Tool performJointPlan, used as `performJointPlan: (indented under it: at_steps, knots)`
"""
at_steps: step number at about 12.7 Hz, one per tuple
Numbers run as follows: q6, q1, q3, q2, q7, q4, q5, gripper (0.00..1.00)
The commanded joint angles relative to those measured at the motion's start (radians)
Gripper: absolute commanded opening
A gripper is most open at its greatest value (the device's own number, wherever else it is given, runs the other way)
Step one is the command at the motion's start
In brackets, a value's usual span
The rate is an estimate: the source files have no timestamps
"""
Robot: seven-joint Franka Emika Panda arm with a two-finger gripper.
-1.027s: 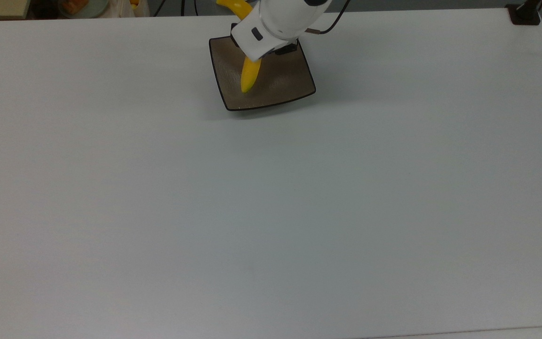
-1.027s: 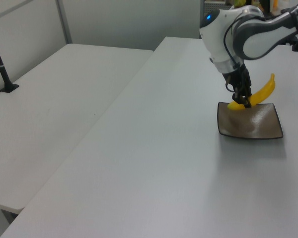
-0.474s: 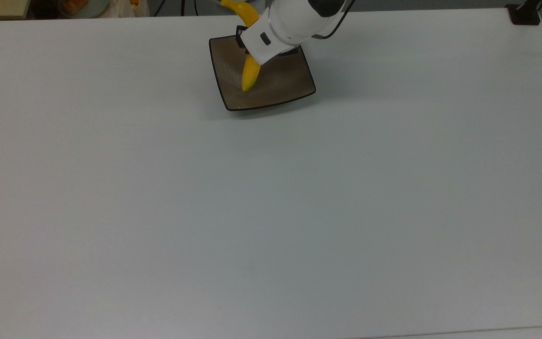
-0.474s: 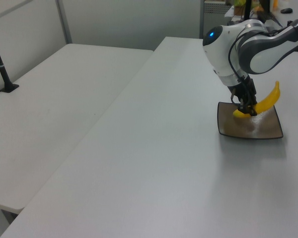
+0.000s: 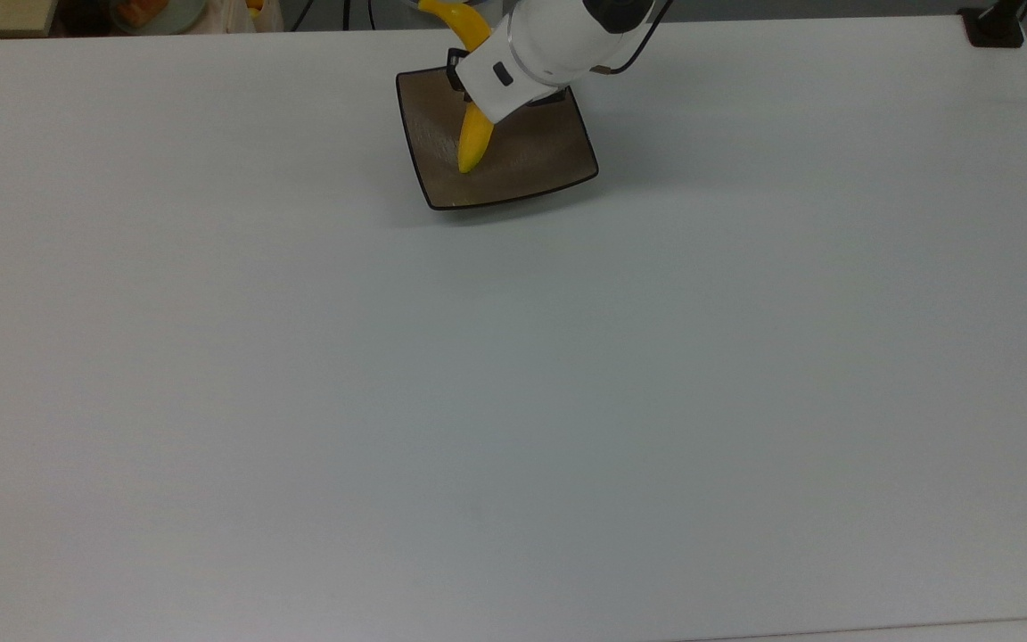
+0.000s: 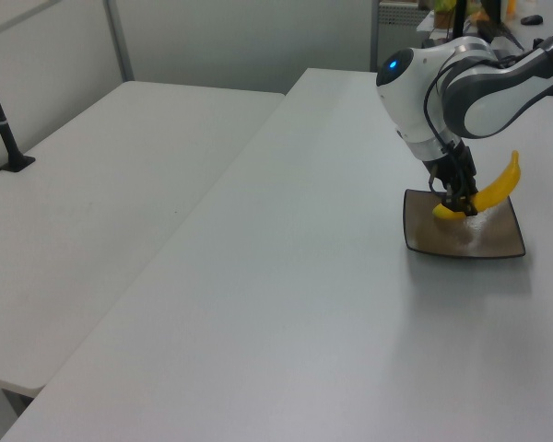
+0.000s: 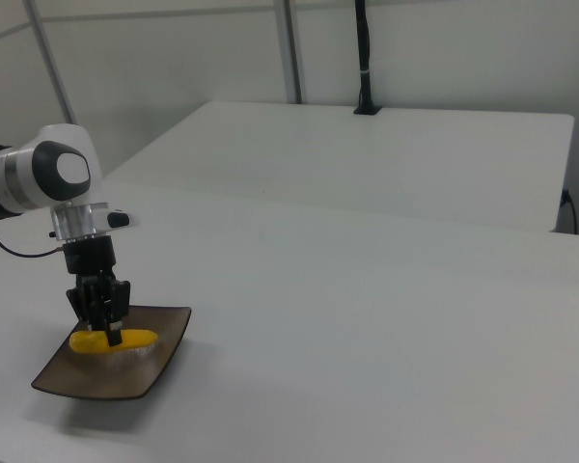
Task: Bananas placed on a ceramic plate
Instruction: 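Open the gripper to release the banana and raise it away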
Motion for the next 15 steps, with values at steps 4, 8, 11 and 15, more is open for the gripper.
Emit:
performJointPlan:
  at_steps: [4, 8, 11, 15]
  knots:
    - [-0.007, 0.0, 0.003, -0.027, 0.005, -0.017, -0.014, 0.74]
    - [-0.03, 0.0, 0.003, -0.033, 0.006, 0.068, -0.01, 1.0]
    - [-0.059, -0.003, 0.002, -0.036, 0.003, 0.205, 0.008, 1.0]
    - [-0.169, -0.006, -0.024, -0.043, 0.002, 0.381, 0.089, 1.0]
